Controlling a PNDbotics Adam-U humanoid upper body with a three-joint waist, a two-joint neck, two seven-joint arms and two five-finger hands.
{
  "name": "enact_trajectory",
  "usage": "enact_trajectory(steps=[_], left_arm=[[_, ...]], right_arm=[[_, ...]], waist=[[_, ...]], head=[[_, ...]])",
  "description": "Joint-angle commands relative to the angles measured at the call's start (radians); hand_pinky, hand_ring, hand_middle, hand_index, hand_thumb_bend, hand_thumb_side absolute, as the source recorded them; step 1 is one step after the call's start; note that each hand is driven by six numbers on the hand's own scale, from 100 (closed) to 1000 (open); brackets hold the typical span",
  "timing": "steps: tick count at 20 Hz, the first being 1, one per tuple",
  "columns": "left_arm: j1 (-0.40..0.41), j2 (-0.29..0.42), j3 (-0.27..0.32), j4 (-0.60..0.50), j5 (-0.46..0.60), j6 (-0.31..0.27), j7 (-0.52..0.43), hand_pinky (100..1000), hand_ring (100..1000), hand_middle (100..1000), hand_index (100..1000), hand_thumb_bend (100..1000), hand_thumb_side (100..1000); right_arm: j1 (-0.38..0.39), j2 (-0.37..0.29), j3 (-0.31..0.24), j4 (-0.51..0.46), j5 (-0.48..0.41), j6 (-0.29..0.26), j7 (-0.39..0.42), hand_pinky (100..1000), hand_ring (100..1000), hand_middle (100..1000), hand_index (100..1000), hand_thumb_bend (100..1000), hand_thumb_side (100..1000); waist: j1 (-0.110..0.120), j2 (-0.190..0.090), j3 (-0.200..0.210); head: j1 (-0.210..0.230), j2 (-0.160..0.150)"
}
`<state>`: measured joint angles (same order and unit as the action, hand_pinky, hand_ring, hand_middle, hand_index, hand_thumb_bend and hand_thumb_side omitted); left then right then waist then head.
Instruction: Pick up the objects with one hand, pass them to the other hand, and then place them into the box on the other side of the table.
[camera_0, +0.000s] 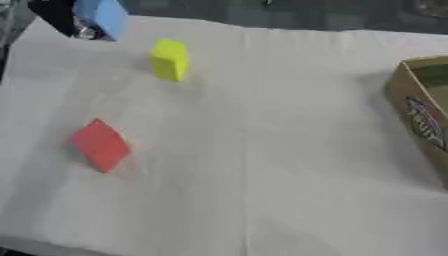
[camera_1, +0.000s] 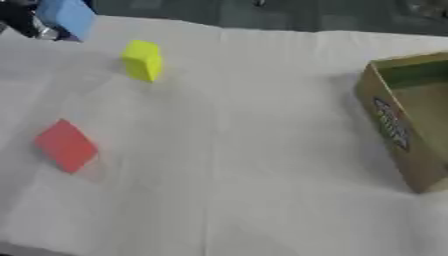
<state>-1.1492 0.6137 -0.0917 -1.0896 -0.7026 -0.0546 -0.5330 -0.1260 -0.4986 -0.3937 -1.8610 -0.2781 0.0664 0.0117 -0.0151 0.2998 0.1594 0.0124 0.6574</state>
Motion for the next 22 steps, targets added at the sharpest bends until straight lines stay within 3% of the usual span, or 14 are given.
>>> enact_trajectory(steps=[1, 7, 13, 22], left_arm=[[0.020, 0.060, -0.013, -0.112, 0.114, 0.010, 0.002, 676, 631, 478, 563, 195, 100], [0.128, 0.053, -0.046, -0.242, 0.320, 0.089, 0.060, 630, 622, 464, 561, 111, 100], [0.228, 0.021, -0.083, -0.384, 0.428, 0.185, 0.176, 618, 621, 466, 571, 100, 100], [0.322, -0.053, -0.098, -0.521, 0.555, 0.275, 0.321, 594, 614, 454, 568, 100, 100]], right_arm=[[-0.005, -0.036, -0.010, -0.013, 0.001, -0.001, -0.003, 1000, 767, 774, 794, 100, 605], [-0.008, -0.038, -0.010, -0.015, -0.003, -0.001, -0.005, 1000, 767, 774, 794, 100, 604], [-0.014, -0.038, -0.009, -0.017, -0.008, 0.000, -0.005, 1000, 767, 774, 794, 100, 602], [-0.021, -0.038, -0.009, -0.020, -0.016, 0.000, -0.006, 1000, 767, 774, 794, 100, 600]], waist=[[0.004, -0.017, 0.001], [0.003, -0.017, 0.000], [0.003, -0.015, -0.003], [0.000, -0.014, -0.006]], head=[[-0.005, -0.012], [-0.007, -0.031], [-0.014, -0.034], [-0.035, -0.032]])
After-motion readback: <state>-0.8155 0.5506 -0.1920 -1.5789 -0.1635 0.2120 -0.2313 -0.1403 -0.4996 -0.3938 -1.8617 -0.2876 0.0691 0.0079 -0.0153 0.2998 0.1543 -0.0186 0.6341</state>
